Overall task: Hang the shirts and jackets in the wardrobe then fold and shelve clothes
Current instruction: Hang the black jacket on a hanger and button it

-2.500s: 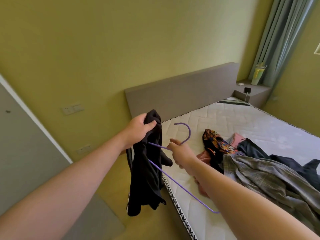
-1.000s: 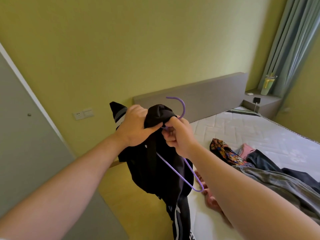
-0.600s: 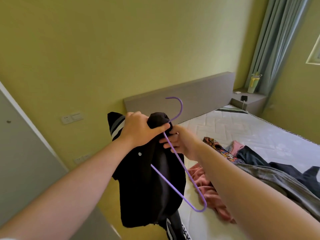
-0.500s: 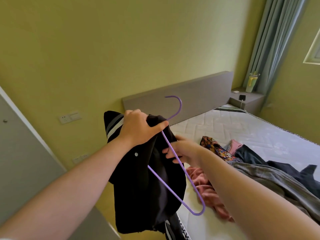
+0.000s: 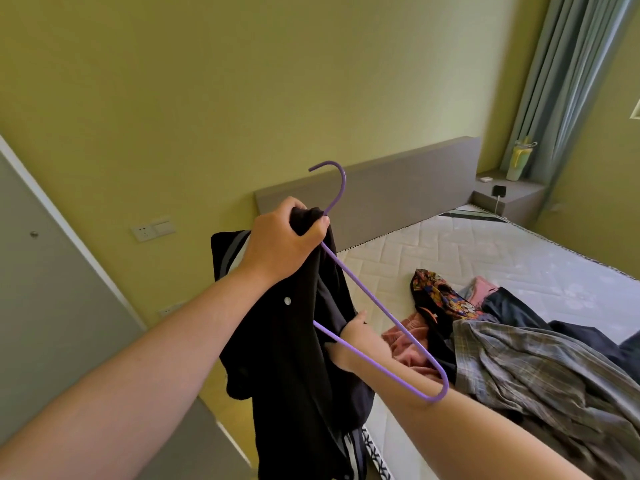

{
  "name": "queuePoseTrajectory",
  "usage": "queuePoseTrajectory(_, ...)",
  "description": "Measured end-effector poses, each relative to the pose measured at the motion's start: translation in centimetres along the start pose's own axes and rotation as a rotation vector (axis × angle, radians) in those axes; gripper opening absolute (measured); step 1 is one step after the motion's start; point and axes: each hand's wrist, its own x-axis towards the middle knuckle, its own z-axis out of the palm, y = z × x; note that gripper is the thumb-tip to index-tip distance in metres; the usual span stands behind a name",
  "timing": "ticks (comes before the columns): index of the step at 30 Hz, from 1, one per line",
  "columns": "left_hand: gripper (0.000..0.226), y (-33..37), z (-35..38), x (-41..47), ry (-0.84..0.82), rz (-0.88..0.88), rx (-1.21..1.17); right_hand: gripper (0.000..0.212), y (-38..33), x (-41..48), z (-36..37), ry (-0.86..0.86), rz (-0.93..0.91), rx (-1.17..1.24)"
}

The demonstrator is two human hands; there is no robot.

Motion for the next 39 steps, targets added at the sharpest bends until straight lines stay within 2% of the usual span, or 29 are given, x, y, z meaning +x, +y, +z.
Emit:
queuePoseTrajectory(1,0.032,-0.1,-0.3,-0.1,0.006,-0.008,-0.005,0.089,0.4,0.3,-0.3,0.073,-0.021,-0.016)
queuePoseTrajectory(2,0.033,-0.3,-0.6,-0.2,0.015,-0.02,-0.004,0.083,0.8,0.5,-0.6,0.139,-0.026,-0.016)
queuePoseTrajectory(4,0.037,-0.8,-1.2,-0.5,0.024,-0.05,0.002,0.108,1.8,0.9,-1.3,0.24,0.015,-0.057)
queuePoseTrajectory(6,0.045,-1.3,-1.6,-0.8,0.02,-0.073,0.01,0.127,2.9,1.6,-1.7,0.319,0.027,-0.223)
queuePoseTrajectory(9,0.059,-1.8,-2.0,-1.0,0.014,-0.089,0.044,0.125,5.1,2.3,-2.1,0.341,0.099,-0.302)
queuePoseTrajectory(12,0.056,-2.0,-2.3,-0.6,0.03,-0.141,0.085,0.098,6.7,2.2,-2.2,0.186,0.193,-0.053)
queuePoseTrajectory(16,0.037,-2.5,-2.0,-0.2,0.033,-0.156,0.134,0.034,6.4,2.7,-5.2,0.284,0.153,-0.078)
queuePoseTrajectory(18,0.034,-2.6,-2.1,0.0,0.036,-0.149,0.149,0.019,6.4,2.7,-6.0,0.272,0.152,-0.065)
queuePoseTrajectory(21,0.035,-2.7,-2.3,0.4,0.049,-0.15,0.156,0.035,6.8,2.9,-6.8,0.214,0.217,0.004)
queuePoseTrajectory(22,0.035,-2.7,-2.4,0.6,0.054,-0.153,0.16,0.034,6.8,2.7,-7.0,0.193,0.233,0.049)
queuePoseTrajectory(23,0.035,-2.8,-2.5,0.7,0.057,-0.155,0.164,0.018,6.7,2.7,-7.4,0.162,0.245,0.071)
queuePoseTrajectory(24,0.035,-2.9,-2.6,0.8,0.059,-0.159,0.165,0.007,6.7,2.9,-7.6,0.154,0.251,0.223)
queuePoseTrajectory(25,0.035,-3.0,-2.7,0.9,0.061,-0.165,0.163,0.024,6.6,3.2,-7.8,0.111,0.263,0.259)
queuePoseTrajectory(26,0.034,-3.2,-2.8,1.0,0.064,-0.173,0.159,0.028,6.7,3.3,-7.9,0.1,0.258,0.318)
queuePoseTrajectory(28,0.034,-3.5,-3.3,1.1,0.075,-0.188,0.161,0.018,6.5,2.8,-8.1,0.056,0.203,0.578)
queuePoseTrajectory(30,0.035,-4.1,-3.8,1.3,0.091,-0.209,0.171,0.031,6.4,3.0,-8.8,0.084,0.136,0.704)
queuePoseTrajectory(34,0.044,-5.3,-4.5,1.4,0.094,-0.269,0.197,0.034,5.2,2.7,-11.3,0.175,-0.011,0.727)
queuePoseTrajectory(36,0.053,-5.6,-4.5,1.1,0.074,-0.304,0.222,0.026,3.8,2.6,-12.9,0.222,-0.091,0.744)
queuePoseTrajectory(39,0.069,-5.7,-4.2,0.5,0.043,-0.338,0.249,0.017,1.1,2.5,-15.2,0.204,-0.124,0.789)
